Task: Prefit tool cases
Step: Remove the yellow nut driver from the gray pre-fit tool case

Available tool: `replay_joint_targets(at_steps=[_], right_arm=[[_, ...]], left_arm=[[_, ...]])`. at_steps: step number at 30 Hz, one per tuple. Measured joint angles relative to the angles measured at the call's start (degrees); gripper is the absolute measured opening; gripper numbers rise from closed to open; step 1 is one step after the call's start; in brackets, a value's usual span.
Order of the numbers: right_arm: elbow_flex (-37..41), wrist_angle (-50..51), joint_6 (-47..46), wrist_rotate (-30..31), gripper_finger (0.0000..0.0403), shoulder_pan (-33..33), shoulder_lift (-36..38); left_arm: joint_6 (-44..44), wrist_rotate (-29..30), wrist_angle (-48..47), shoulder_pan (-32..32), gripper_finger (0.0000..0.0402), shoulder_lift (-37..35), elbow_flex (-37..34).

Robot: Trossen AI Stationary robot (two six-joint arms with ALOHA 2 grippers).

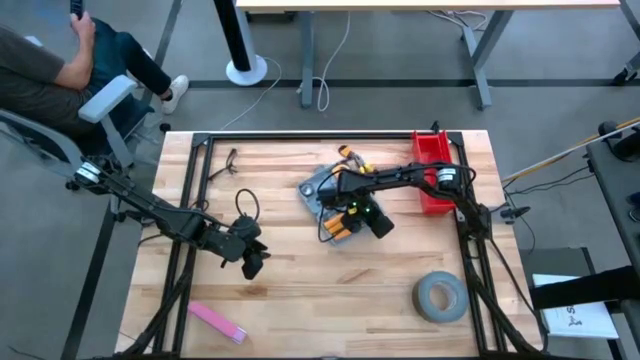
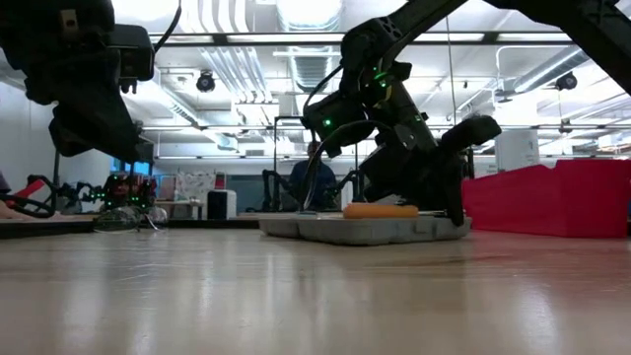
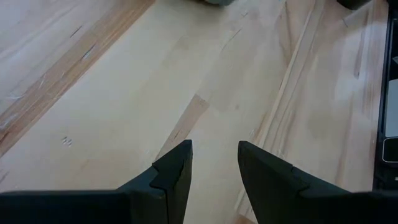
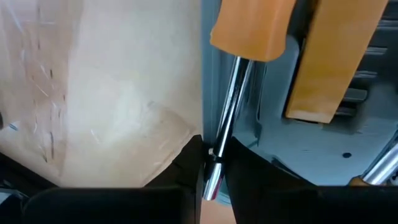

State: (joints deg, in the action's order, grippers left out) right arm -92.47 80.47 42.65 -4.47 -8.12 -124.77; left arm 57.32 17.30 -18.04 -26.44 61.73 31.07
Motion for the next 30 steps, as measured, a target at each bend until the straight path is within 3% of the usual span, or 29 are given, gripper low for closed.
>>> replay_joint_targets(at_steps=[15, 30], right_arm=[[-0.3, 0.7, 0.0, 0.1, 0.0038, 6.8, -0.1], [-9.2, 1.8, -0.7, 0.0, 0.0027, 9.2, -0.1]], left_arm=[[0.0, 0.0, 0.0, 0.0, 0.0137, 0.0, 0.0], [0.5, -0.2, 0.0, 0.0, 0.0137, 0.0, 0.0]])
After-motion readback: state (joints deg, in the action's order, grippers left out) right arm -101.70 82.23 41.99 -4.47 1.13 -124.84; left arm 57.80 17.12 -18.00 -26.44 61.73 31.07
